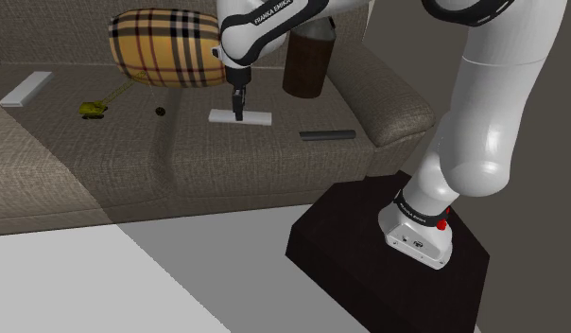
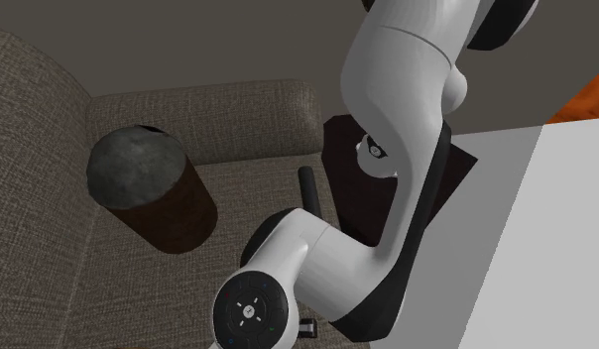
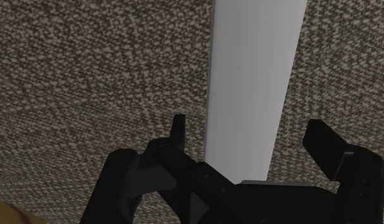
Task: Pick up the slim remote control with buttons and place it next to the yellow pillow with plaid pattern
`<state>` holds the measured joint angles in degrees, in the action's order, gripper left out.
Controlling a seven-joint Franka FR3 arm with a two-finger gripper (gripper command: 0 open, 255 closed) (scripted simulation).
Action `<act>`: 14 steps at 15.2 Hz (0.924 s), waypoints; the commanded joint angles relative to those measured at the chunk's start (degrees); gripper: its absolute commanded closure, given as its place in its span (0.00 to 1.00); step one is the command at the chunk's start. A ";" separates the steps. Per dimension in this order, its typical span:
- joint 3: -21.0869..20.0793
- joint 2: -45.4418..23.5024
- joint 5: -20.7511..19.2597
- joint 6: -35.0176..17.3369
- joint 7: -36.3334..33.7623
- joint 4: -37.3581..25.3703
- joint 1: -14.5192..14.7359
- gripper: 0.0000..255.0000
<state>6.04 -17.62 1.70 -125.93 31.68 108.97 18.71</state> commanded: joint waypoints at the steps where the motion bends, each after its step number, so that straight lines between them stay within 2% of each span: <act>1: 0.00 0.00 0.00 0.00 0.00 0.00 0.00 0.00; 2: 0.00 0.00 0.00 0.00 0.00 0.00 0.00 0.00; 6: 0.14 3.14 -0.44 6.40 -0.29 -3.28 0.14 0.00; 14: 0.14 3.14 -0.44 6.40 -0.29 -3.28 0.14 0.00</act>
